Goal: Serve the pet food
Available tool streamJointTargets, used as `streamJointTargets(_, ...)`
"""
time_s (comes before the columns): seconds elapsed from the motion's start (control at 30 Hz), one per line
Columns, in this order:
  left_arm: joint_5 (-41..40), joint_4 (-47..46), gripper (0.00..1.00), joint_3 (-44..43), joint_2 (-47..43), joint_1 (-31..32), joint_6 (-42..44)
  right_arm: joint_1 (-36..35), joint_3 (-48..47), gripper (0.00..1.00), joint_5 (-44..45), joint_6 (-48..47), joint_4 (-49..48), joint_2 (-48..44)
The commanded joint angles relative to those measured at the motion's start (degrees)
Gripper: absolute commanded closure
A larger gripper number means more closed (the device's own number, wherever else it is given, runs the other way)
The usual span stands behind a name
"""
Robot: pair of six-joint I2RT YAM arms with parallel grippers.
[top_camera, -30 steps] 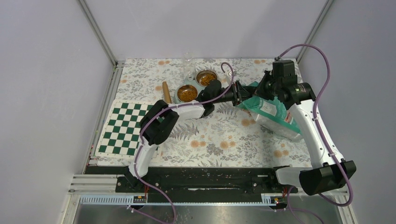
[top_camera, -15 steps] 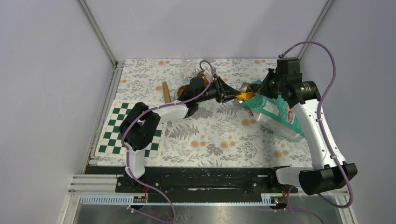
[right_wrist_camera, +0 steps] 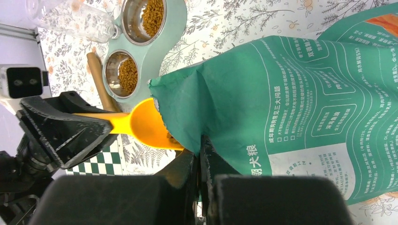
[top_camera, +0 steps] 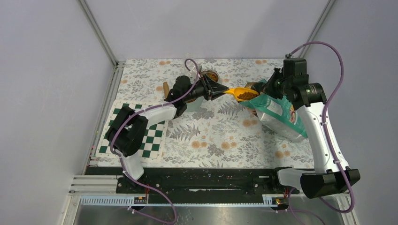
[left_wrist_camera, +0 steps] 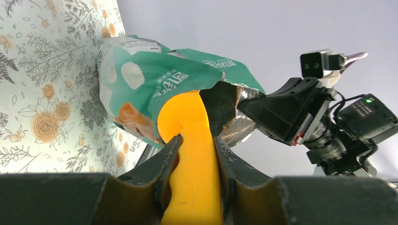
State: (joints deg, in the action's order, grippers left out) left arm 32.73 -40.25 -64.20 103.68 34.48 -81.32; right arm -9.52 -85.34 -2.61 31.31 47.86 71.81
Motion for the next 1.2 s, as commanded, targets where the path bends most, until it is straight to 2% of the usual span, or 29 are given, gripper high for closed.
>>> streamJointTargets(0.0,1.2,-2.6,1.00,0.1,-4.9,-2.2,0.5,0.5,-3.8,1.00,-1.5,0.2,-7.6,-3.2)
streamJointTargets(0.33,3.0,-1.8,1.00,0.4,-7.6,-5.0,1.9,1.3,-3.4,1.00,-1.4,0.3,-7.6,-3.7)
streamJointTargets(0.63,3.0,-3.1,1.00,0.0,-8.2,-4.6,5.2,1.4,-3.0,1.00,-2.9,1.0,-8.1,-3.7)
streamJointTargets(0.77,3.4,-1.3,1.00,-3.0,-8.5,-2.8,11.5,1.4,-2.8,1.00,-3.5,1.2,-8.3,-3.8)
streamJointTargets(0.97,3.1,9.6,1.00,-9.6,-9.9,1.3,29.1,1.4,-2.4,1.00,-3.8,1.4,-8.5,-4.2)
streamJointTargets(1.17,2.9,9.7,1.00,-9.9,-9.7,2.0,31.0,1.4,-2.5,1.00,-3.7,1.3,-8.6,-4.2)
